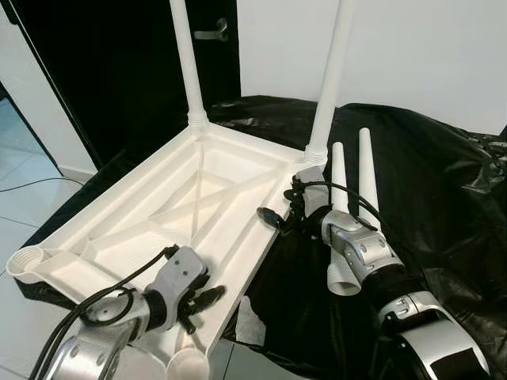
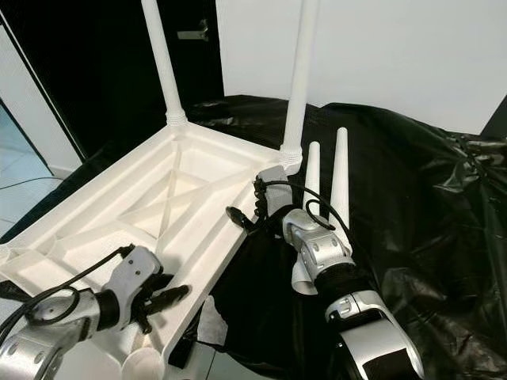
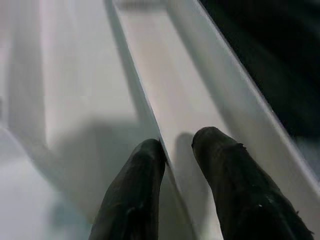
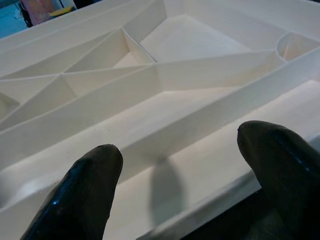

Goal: Building children table

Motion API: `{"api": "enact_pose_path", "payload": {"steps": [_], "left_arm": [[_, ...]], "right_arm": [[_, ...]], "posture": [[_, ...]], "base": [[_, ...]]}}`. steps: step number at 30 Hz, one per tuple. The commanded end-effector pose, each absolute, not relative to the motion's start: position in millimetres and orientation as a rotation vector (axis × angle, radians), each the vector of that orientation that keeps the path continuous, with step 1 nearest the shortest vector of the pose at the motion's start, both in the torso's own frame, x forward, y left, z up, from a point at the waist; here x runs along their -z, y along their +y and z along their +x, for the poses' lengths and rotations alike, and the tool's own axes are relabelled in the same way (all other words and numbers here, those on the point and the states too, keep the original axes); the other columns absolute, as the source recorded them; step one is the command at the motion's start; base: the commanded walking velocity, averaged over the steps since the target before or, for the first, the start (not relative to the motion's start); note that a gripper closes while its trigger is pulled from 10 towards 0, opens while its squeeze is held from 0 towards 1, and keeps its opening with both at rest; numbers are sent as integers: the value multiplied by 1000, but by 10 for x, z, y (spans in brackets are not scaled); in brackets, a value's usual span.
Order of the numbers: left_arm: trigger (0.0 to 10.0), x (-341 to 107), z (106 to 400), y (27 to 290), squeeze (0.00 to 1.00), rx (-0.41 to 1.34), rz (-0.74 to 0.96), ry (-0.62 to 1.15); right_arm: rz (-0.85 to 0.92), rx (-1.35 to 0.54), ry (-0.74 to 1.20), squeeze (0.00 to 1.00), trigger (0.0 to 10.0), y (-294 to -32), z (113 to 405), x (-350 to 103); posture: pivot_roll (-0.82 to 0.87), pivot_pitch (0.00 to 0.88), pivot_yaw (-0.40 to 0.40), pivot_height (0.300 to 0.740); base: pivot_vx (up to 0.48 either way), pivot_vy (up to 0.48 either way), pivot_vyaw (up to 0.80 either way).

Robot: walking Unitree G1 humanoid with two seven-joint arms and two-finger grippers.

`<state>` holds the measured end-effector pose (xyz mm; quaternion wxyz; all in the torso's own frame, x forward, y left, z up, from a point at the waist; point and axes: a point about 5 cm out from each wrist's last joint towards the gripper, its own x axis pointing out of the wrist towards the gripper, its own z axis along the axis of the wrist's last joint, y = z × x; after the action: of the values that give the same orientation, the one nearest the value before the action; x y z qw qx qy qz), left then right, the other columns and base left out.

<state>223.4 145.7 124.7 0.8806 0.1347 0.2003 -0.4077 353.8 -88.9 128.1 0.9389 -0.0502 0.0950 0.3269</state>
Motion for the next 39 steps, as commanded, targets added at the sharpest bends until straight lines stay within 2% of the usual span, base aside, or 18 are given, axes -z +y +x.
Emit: {"api": "enact_pose_path", "payload": {"steps": [1,4,5,10,12,14,21,24,26,36,39], "left_arm": [[10000,-1276,2263,1367,0,855,272,394],[10000,-1346,2359,1391,0,806,293,346],[10000,-1430,2422,1501,0,776,299,314],[10000,-1514,2459,1616,0,763,310,284],[10000,-1643,2483,1771,0,771,330,233],[10000,-1643,2483,1771,0,771,330,233],[10000,-1748,2465,1949,0,890,406,199],[10000,-1721,2430,1996,0,981,456,207],[10000,-1716,2428,2005,0,990,456,207],[10000,-1713,2329,2063,0,1093,490,215],[10000,-1700,2220,2202,0,1196,516,288]], "right_arm": [[-108,-668,176,0,10000,-910,3575,-1307],[-119,-667,160,0,10000,-926,3589,-1309],[-125,-661,138,0,10000,-936,3583,-1333],[-136,-657,113,0,10000,-943,3573,-1357],[-154,-648,72,0,10000,-973,3542,-1398],[-154,-648,72,0,10000,-973,3542,-1398],[-161,-622,-49,0,10000,-1063,3327,-1494],[-178,-645,-132,0,10000,-1064,3074,-1544],[-183,-657,-150,0,10000,-1059,3019,-1557],[-148,-699,-138,0,10000,-1057,2765,-1548],[-130,-718,-109,0,10000,-1085,2598,-1515]], "posture": [[146,0,4,740],[146,0,2,740],[149,0,-2,740],[150,0,-5,740],[150,0,-11,740],[150,0,-11,740],[126,0,-15,740],[111,0,-15,740],[111,0,-15,740],[91,0,-12,740],[81,0,-4,740]], "base": [[0,0,0],[0,0,0],[0,0,0],[0,0,0],[0,0,0],[0,0,0],[0,0,0],[0,0,0],[0,0,0],[0,0,0],[0,0,0]]}}
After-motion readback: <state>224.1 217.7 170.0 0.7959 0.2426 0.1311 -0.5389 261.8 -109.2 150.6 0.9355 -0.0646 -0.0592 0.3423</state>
